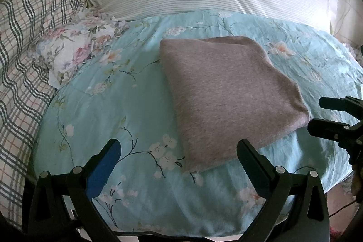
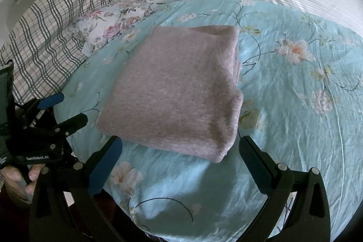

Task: Fold small clothes

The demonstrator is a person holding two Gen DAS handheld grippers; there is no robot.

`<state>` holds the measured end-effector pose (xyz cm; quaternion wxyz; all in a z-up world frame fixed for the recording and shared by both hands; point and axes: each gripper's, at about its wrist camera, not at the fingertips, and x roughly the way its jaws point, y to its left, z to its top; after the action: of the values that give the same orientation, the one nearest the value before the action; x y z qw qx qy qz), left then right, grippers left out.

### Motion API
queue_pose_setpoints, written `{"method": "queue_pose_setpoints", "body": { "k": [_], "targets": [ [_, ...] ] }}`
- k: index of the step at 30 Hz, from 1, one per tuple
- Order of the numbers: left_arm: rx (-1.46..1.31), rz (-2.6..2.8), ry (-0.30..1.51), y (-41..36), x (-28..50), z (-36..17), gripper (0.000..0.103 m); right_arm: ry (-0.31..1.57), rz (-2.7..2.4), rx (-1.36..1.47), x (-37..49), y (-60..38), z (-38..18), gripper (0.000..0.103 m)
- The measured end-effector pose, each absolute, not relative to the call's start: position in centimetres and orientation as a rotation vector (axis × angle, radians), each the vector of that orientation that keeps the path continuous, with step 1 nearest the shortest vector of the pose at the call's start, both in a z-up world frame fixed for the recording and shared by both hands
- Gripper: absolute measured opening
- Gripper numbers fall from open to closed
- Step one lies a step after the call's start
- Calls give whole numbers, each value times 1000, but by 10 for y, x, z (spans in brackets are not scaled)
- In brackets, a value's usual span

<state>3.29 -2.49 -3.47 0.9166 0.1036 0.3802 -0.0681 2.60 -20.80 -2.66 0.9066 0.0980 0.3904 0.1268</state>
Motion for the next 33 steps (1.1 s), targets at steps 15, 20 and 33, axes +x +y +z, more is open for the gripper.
{"method": "queue_pose_setpoints", "body": {
  "k": [15, 20, 33],
  "targets": [
    [209, -139, 787, -27, 33, -35, 102, 808, 265, 207, 24, -204, -26, 102],
    [208, -143, 787, -28, 33, -35, 102, 809, 264, 206, 22, -200, -26, 102],
    [198, -156, 791, -28, 37, -35, 102, 805, 264, 204, 24, -200, -23, 102]
  ]
}}
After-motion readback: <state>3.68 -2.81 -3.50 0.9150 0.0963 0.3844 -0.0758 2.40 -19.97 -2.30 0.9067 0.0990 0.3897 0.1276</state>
